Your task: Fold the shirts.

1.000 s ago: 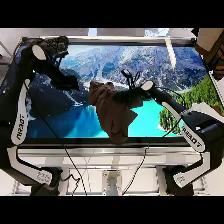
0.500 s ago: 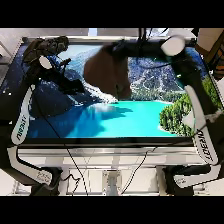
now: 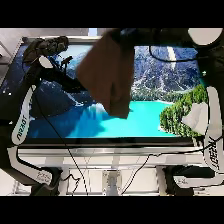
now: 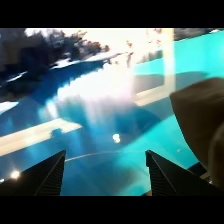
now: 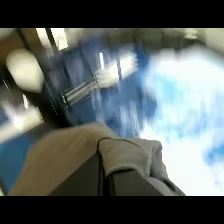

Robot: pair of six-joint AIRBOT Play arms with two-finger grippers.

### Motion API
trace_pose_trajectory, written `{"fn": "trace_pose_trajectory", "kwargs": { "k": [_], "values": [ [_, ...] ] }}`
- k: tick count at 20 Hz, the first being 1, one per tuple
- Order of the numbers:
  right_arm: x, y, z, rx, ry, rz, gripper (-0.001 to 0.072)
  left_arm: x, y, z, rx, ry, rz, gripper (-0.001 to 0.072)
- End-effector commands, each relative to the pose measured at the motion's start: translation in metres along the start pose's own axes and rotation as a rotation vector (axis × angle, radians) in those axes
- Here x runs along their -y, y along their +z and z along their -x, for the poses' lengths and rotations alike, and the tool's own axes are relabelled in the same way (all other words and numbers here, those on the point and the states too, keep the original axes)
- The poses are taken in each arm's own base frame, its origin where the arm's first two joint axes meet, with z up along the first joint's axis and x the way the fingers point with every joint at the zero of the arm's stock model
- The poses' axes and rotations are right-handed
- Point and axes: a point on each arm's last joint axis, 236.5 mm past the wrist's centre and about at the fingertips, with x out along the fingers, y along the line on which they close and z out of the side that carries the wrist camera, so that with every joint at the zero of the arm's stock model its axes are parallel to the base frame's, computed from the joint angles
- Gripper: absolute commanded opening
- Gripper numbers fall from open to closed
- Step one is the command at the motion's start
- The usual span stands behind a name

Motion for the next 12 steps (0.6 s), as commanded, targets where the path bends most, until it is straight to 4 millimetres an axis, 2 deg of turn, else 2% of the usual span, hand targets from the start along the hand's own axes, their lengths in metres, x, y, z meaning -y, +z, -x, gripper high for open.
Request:
{"fn": "trace_pose_trajectory", "kwargs": {
  "k": [1,2,4,6,7,8,9,12],
  "values": [
    [0.038,-0.111,-0.003,-0.382,-0.096,-0.077,0.002,-0.035,-0.008,0.003,-0.032,0.147,-0.008,0.0539],
    [0.057,-0.139,-0.004,-0.463,-0.156,-0.068,0.0021,-0.036,-0.009,0.003,-0.037,0.152,-0.002,0.0539],
    [0.11,-0.182,-0.004,-0.56,-0.339,-0.083,0.0021,-0.025,-0.008,0.002,-0.035,0.106,0.01,0.054],
    [0.142,-0.214,-0.013,-0.574,-0.419,-0.181,0.0029,0.008,-0.007,0.0,-0.031,-0.033,0.034,0.0542],
    [0.152,-0.226,-0.019,-0.569,-0.43,-0.218,0.0077,0.028,-0.01,0.0,-0.044,-0.109,0.032,0.0585],
    [0.163,-0.236,-0.024,-0.561,-0.447,-0.246,0.0207,0.048,-0.014,0.0,-0.061,-0.173,0.018,0.0622],
    [0.174,-0.241,-0.027,-0.546,-0.468,-0.274,0.0268,0.063,-0.018,-0.002,-0.08,-0.211,0.008,0.0622],
    [0.202,-0.238,-0.027,-0.461,-0.535,-0.335,0.0266,0.114,-0.029,-0.02,-0.106,-0.264,-0.067,0.0622]
  ]
}}
